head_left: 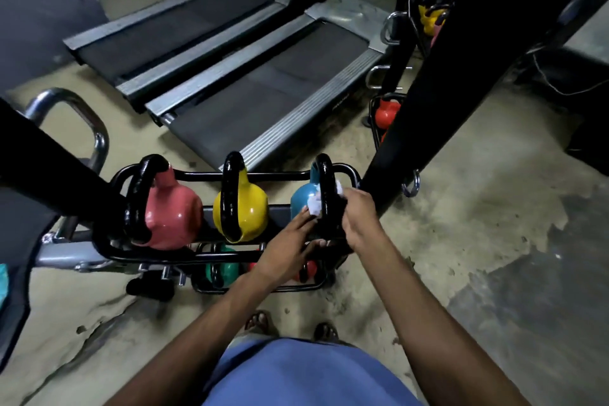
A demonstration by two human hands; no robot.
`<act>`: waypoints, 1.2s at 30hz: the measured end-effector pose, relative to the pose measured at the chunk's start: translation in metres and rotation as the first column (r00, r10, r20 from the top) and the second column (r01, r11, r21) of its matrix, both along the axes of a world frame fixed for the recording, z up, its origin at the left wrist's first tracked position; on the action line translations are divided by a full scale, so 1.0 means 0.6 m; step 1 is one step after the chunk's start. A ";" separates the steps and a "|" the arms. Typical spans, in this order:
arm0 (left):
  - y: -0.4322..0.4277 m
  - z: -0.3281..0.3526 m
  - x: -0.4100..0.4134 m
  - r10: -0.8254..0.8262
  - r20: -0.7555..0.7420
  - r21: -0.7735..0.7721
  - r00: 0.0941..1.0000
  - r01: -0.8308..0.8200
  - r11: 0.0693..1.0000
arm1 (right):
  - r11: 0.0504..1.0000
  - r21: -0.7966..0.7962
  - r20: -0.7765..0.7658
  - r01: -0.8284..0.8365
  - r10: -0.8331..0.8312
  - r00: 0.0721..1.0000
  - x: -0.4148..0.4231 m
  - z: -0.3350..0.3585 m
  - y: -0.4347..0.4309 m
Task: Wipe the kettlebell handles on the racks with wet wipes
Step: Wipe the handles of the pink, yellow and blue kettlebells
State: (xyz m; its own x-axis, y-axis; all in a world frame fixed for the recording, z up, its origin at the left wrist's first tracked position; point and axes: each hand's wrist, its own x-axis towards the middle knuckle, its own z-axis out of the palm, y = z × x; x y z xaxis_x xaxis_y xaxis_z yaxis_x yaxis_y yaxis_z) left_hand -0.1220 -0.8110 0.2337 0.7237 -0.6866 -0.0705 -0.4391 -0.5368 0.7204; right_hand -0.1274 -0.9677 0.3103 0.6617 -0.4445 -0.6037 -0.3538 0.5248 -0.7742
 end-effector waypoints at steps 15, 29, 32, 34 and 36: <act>-0.015 -0.001 -0.010 0.076 -0.059 0.035 0.995 -0.075 0.997 | -0.021 -0.999 0.021 0.042 0.608 0.794 -0.042 -0.045 -0.017; -0.014 0.011 -0.021 0.092 -0.100 -0.033 0.991 -0.095 0.995 | 0.461 -0.886 0.186 0.045 0.264 0.947 -0.118 -0.054 0.028; -0.015 0.009 -0.018 0.083 -0.096 -0.025 0.992 -0.085 0.996 | 0.819 -0.571 0.131 0.058 0.022 0.991 -0.083 -0.042 0.024; -0.014 0.007 -0.017 0.060 -0.092 -0.015 0.994 -0.062 0.998 | 0.966 -0.256 0.095 0.024 0.001 0.995 -0.041 -0.035 0.007; -0.013 0.006 -0.014 0.041 -0.067 0.023 0.997 -0.039 0.999 | 0.991 0.127 0.086 -0.035 0.024 0.996 -0.002 -0.017 -0.010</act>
